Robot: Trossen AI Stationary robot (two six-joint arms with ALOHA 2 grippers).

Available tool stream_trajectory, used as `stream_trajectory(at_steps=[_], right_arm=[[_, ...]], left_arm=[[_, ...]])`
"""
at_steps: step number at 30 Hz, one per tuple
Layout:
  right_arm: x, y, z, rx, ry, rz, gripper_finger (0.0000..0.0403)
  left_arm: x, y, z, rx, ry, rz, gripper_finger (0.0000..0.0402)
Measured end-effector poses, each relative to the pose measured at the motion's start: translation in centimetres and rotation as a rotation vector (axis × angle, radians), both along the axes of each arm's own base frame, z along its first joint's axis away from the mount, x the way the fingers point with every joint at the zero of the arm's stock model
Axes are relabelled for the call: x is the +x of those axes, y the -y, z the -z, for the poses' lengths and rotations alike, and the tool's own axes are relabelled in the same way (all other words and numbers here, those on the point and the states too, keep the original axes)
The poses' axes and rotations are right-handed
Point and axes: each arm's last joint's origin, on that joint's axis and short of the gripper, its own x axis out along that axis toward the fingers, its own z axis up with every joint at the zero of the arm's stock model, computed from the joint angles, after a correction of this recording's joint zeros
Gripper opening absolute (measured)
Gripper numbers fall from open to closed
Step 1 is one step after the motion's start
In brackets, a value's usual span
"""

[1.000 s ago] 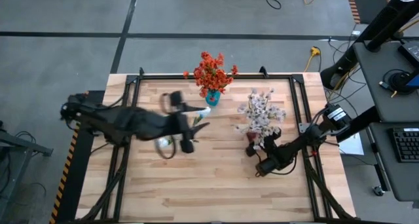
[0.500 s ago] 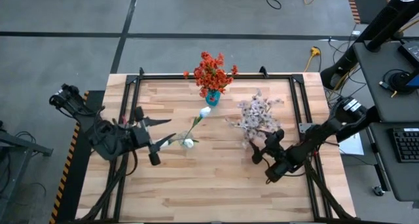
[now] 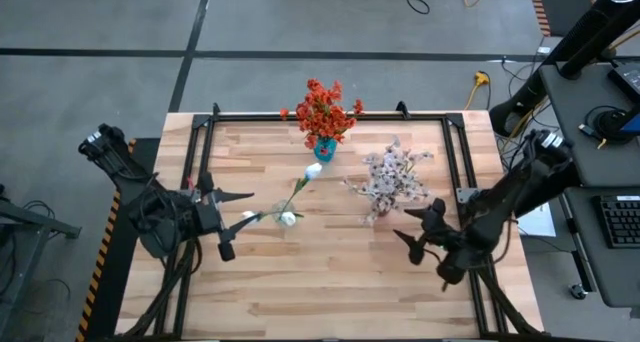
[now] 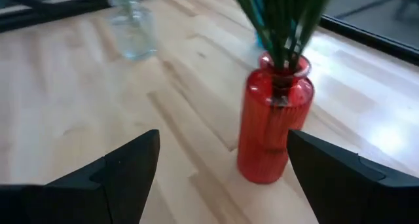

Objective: Sort flowers into vase by color
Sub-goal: Return to Home Position

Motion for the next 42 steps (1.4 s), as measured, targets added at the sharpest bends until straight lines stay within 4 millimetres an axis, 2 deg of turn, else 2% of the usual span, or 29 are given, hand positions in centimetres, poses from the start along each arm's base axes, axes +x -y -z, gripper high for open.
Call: stream_trajectory(at_steps=[5, 11, 15, 22, 31, 42], right_arm=[[-1.2, -0.2, -2.0, -0.051, 0.019, -0.119, 0.0322], [-0.8, 0.8, -5.5, -0.196, 0.082, -0.167, 0.0322], [0.0, 1.4, -7.4, -0.27, 0.133, -0.21, 0.0322], [1.3, 3.1, -9.0, -0.341, 0.195, -0.356, 0.0322], [1.7, 6.4, -8.8, -0.34, 0.332, -0.472, 0.0322], [-1.1, 9.9, -7.1, -0.319, 0.453, -0.348, 0.0322]], left_arm=[[-0.3, -0.8, 1.5, -0.013, 0.017, 0.055, 0.0199], [0.0, -3.3, 1.3, 0.045, 0.152, 0.246, 0.0185], [-1.3, -5.7, 1.8, 0.038, 0.167, 0.197, 0.0166], [-4.6, -8.0, 4.2, 0.006, 0.218, 0.181, 0.0141], [-7.4, -9.8, 7.8, -0.056, 0.305, 0.166, 0.0117], [-9.1, -11.0, 12.0, -0.048, 0.313, 0.114, 0.0109]])
